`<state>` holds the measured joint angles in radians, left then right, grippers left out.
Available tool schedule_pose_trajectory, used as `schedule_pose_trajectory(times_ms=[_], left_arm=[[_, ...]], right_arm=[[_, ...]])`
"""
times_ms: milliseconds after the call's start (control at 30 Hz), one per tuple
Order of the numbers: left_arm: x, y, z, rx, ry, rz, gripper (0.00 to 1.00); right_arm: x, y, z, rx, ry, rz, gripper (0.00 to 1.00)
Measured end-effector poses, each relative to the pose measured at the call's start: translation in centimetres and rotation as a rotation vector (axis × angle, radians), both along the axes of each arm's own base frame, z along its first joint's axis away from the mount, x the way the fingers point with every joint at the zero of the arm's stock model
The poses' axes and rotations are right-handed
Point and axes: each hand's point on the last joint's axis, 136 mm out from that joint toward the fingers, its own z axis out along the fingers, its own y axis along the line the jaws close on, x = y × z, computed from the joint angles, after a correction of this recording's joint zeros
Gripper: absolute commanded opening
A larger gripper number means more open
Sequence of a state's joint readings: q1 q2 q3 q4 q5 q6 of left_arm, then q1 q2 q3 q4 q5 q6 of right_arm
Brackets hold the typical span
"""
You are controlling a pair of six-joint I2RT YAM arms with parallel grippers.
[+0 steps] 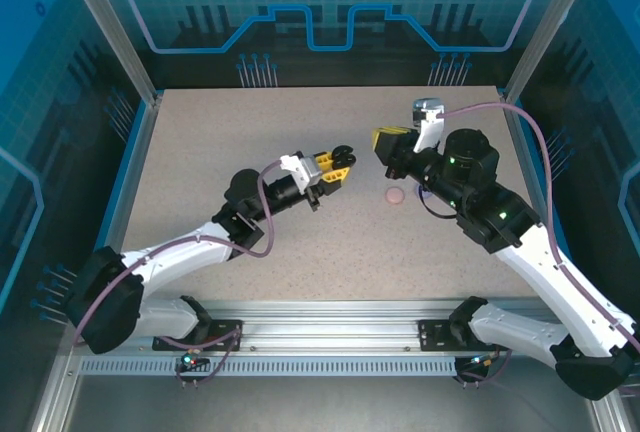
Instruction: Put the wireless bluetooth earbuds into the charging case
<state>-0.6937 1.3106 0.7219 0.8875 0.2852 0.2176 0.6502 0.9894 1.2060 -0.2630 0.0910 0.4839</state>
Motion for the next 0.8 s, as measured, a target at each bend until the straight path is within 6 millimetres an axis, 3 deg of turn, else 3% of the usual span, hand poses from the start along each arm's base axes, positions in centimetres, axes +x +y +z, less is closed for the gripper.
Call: schedule_pose_trajectory(times_ms=[233,533,800], left_arm=[[0.2,-0.9,0.7,-0.009,-0.011,-0.013,0.00],[0.3,-1.0,0.7,-0.010,-0.011,-0.014,0.00],[0.3,-1.0,0.8,-0.011,-0.012,-0.014,0.00]], right_arm=[[-0.7,1.1,0.5,0.039,-0.012,0.062,0.12],[-0.9,2.0,-2.2,0.014,0.021,0.096,0.11],[-0.7,2.3,-2.3,0.018,0.016,0.101,0.11]])
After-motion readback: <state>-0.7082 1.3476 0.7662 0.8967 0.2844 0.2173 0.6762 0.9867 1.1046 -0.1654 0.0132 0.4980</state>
